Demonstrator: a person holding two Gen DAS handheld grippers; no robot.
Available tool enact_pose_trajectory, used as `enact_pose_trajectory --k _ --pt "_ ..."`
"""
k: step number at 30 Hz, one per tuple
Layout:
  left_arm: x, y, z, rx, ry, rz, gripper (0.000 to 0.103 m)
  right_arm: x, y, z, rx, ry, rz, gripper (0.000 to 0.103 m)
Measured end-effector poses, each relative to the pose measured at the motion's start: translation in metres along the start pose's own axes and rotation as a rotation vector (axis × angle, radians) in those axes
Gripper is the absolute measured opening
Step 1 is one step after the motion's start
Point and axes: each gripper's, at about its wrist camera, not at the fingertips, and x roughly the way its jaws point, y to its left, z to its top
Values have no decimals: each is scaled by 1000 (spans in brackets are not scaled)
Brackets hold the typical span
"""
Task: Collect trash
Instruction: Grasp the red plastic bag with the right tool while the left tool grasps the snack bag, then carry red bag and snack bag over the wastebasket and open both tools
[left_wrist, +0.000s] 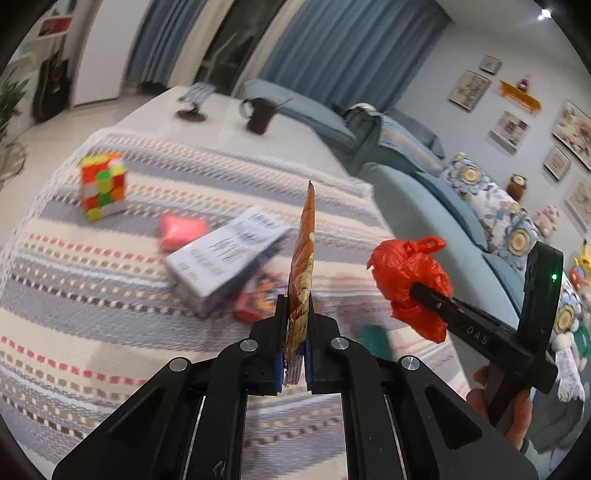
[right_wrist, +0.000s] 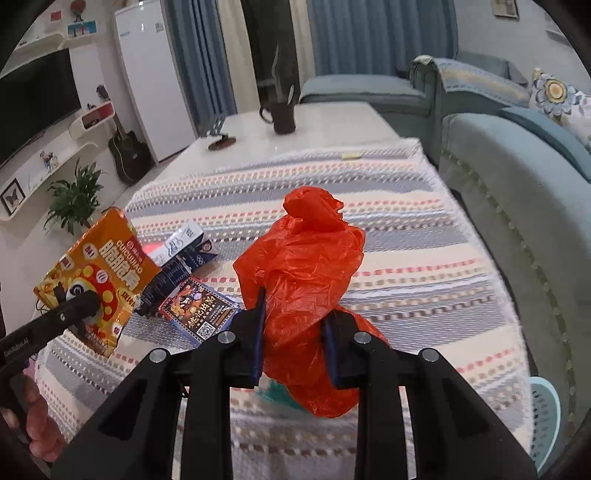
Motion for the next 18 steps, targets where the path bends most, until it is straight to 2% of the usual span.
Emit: enact_pose_trajectory --k 8,18 --pt "-5 -76 2 107 -17 -91 6 -66 -41 -6 49 -68 -37 23" --pt "7 -176 -16 248 23 -211 6 -142 -101 -29 97 -140 -146 23"
